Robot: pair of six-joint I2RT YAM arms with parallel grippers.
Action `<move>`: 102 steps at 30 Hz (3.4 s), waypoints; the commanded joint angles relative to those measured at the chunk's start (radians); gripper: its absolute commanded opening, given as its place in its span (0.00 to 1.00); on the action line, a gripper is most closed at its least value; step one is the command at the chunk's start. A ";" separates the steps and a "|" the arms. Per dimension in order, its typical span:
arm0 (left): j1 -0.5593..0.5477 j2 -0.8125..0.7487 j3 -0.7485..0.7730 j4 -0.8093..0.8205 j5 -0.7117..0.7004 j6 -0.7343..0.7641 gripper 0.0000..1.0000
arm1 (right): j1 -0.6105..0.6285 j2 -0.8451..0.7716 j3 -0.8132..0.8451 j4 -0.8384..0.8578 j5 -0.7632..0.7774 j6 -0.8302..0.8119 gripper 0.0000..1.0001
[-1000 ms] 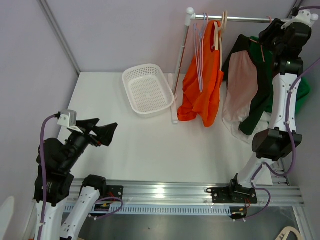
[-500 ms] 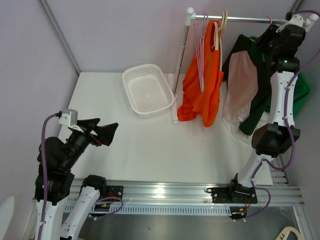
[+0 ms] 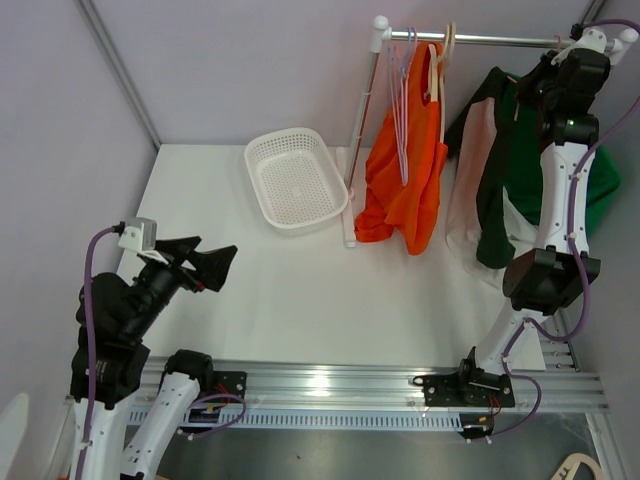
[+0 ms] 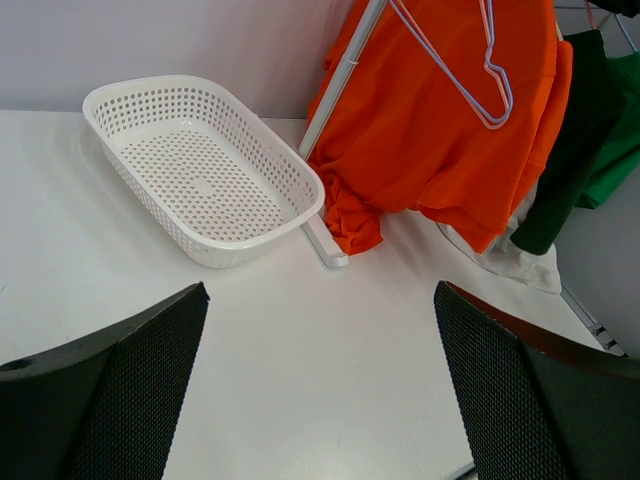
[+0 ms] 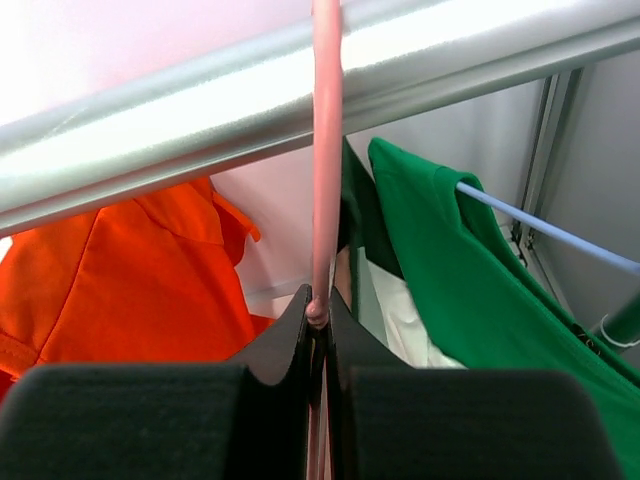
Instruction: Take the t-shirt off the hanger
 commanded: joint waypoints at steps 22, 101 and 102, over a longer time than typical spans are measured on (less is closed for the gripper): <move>0.011 -0.028 -0.058 0.183 0.270 -0.006 1.00 | 0.177 -0.268 0.124 -0.167 0.371 0.045 0.00; -1.091 1.164 0.260 0.811 -0.135 0.303 0.01 | 0.527 -0.742 -0.478 -0.483 0.907 0.503 0.00; -1.089 1.164 0.269 0.804 -0.135 0.303 0.01 | 0.527 -0.745 -0.478 -0.483 0.906 0.503 0.00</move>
